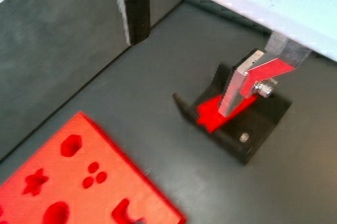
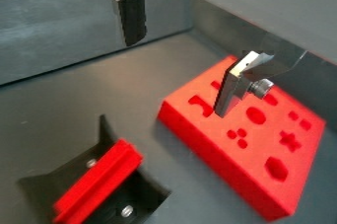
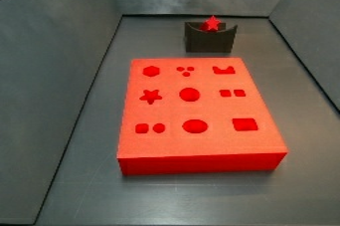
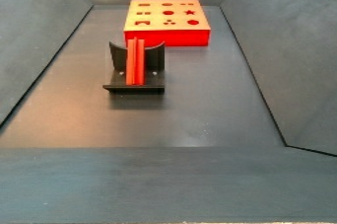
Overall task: Pick up the star object. Move up. Place the star object on the fixture. Regrasp the star object. Move to above the board. Insert the star object.
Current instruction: Regrasp the star object.
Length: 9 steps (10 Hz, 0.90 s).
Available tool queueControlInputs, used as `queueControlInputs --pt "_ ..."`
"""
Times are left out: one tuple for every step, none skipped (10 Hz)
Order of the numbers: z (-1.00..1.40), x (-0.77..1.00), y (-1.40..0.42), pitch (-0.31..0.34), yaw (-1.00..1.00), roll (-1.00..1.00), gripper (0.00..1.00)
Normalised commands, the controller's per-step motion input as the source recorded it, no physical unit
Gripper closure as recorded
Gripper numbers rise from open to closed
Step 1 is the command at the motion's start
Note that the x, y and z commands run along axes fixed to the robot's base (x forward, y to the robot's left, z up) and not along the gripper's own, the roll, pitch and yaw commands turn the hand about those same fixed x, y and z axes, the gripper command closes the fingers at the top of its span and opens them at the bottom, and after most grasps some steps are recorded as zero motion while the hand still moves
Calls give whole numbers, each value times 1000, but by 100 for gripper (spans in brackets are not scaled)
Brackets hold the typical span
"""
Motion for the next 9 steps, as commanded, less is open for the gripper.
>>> queueControlInputs --pt "-2 -35 -28 -9 23 1000 0" --pt "-3 -32 -24 -14 24 1000 0" --pt "1 -28 -25 -23 25 1000 0" --pt "1 -26 -20 -29 26 1000 0" --pt "0 -29 -20 -30 27 1000 0" --pt "4 -27 -19 -29 27 1000 0" --pt "14 -19 -20 -26 29 1000 0" --pt "15 -12 -19 -24 29 1000 0" --pt "0 8 -22 -15 30 1000 0"
